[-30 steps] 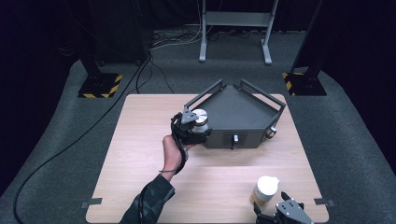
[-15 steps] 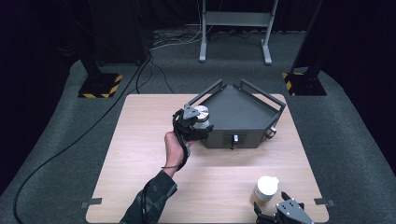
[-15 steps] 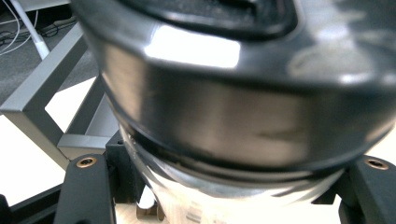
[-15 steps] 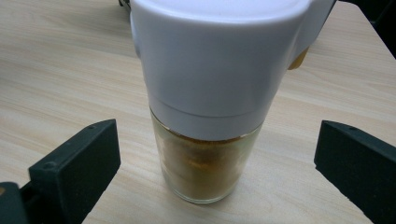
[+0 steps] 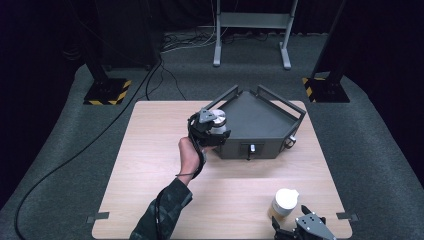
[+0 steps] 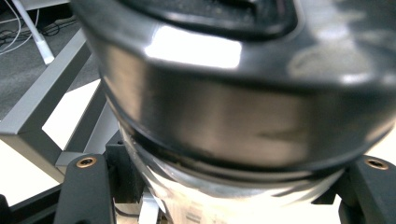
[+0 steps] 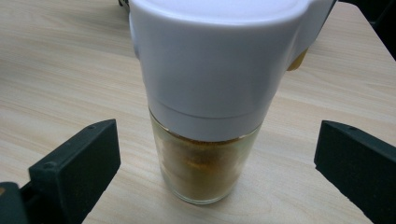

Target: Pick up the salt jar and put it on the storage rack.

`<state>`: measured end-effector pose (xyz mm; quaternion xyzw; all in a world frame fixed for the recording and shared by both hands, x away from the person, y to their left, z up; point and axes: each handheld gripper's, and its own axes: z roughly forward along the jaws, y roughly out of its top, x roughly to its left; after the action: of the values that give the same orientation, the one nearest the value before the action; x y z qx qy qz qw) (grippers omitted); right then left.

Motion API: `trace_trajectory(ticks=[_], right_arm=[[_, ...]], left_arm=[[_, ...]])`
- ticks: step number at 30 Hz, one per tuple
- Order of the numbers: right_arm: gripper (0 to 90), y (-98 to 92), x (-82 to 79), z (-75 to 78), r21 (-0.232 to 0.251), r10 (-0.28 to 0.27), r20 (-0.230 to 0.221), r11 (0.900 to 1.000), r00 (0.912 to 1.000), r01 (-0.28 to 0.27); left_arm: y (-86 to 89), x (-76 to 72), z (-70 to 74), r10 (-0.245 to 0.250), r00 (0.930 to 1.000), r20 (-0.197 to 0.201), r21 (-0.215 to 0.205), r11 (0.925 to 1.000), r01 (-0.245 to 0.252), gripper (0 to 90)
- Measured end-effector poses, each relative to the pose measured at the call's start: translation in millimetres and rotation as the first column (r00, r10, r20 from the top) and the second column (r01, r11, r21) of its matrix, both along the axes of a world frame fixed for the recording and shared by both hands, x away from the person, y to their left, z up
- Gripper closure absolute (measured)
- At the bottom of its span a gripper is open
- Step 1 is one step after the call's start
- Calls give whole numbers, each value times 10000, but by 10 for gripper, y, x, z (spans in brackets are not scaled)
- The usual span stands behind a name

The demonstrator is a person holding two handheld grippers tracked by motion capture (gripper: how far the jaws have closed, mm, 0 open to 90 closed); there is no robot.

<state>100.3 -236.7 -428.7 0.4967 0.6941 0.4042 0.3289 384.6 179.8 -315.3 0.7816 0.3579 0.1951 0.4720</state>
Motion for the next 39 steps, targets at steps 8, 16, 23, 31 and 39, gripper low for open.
trace_trajectory(ticks=[8, 16, 23, 31, 39], right_arm=[[0, -5, 3, -2, -7, 14, -25, 10000, 10000, -14], [0, -20, 3, -6, 12, 1, -32, 10000, 10000, -1], [0, -30, 4, -9, 43, -37, -65, 10000, 10000, 37], [0, -35, -3, 5, 29, -4, 20, 10000, 10000, 4], [0, -39, -2, 7, 23, 19, 9, 10000, 10000, -19]], left_arm=[[-48, 45, 19, 68, 10000, 26, 41, 10000, -68, 317], [-95, 71, 48, 62, 9999, 90, 87, 9999, -63, 318], [-144, 105, 55, 87, 9999, 146, 75, 9999, -88, 318], [-187, 157, 53, 134, 9997, 181, 76, 9999, -136, 318], [-252, 186, 53, 106, 9993, 355, 135, 9998, -111, 318]])
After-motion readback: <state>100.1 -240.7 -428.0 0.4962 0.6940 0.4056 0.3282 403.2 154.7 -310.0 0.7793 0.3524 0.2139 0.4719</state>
